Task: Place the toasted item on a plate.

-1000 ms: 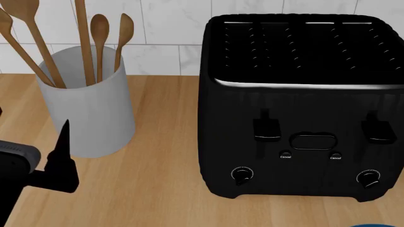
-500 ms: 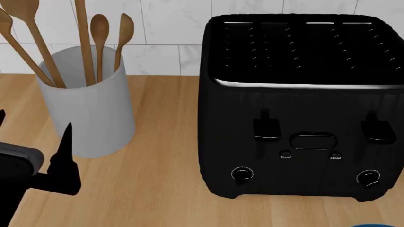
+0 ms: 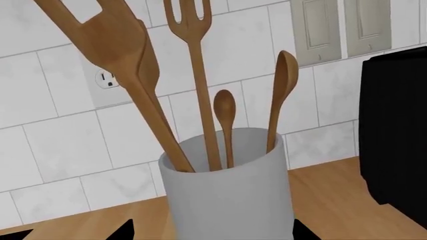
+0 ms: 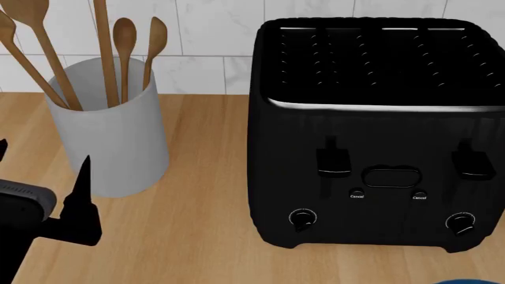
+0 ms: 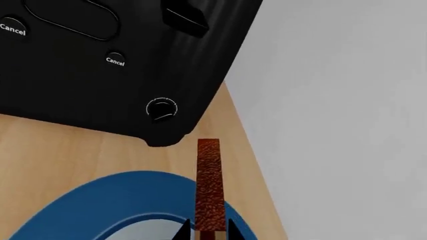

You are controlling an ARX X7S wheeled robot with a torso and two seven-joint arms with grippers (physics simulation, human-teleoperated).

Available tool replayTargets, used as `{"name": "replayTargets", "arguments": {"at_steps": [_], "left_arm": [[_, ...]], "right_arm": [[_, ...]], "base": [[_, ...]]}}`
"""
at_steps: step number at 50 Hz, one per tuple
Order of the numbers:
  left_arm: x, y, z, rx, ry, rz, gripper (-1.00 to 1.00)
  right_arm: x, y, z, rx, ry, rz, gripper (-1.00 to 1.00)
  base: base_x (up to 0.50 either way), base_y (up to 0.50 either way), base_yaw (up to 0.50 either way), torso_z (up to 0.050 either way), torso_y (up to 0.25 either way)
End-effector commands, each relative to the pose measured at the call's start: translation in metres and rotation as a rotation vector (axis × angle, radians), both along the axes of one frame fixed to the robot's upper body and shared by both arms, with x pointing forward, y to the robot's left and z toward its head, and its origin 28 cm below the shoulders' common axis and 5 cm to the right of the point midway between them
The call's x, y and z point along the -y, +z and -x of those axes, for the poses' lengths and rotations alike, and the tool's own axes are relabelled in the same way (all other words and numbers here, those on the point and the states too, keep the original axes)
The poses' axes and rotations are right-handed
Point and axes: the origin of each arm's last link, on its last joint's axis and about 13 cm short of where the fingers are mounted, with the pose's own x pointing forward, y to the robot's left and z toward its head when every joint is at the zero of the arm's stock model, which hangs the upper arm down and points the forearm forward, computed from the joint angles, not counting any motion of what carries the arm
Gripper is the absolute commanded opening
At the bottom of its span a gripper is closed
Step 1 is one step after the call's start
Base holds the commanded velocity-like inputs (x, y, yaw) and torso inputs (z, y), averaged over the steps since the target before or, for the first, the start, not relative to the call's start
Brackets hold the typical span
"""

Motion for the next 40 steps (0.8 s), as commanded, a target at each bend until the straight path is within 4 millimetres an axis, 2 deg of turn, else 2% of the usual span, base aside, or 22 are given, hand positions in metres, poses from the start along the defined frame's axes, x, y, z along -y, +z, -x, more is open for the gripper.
{"name": "replayTargets", "arguments": {"at_steps": [1, 19, 20, 40], "left_arm": [[-0.0001, 0.0007, -0.0005, -0.001, 0.002, -0.004, 1.0], [0.0002, 0.0021, -0.0017, 0.0, 0.004, -0.004, 1.0], [0.0002, 0.0021, -0.0017, 0.0, 0.004, -0.004, 1.0], [-0.0012, 0.0019, -0.0002, -0.002, 0.012, -0.008, 1.0]], "right_arm": [[-0.0009, -0.0123, 0.0053, -0.068, 0.01, -0.011, -1.0], [-0.0064, -0.0118, 0.0074, -0.087, 0.036, -0.048, -1.0], [-0.007, -0.0119, 0.0076, -0.089, 0.035, -0.058, 1.0], [-0.0099, -0.0113, 0.0065, -0.094, 0.041, -0.083, 1.0]], "base": [[0.0, 0.0, 0.0, 0.0, 0.0], [0.0, 0.0, 0.0, 0.0, 0.0], [0.0, 0.0, 0.0, 0.0, 0.0], [0.0, 0.0, 0.0, 0.0, 0.0]]}}
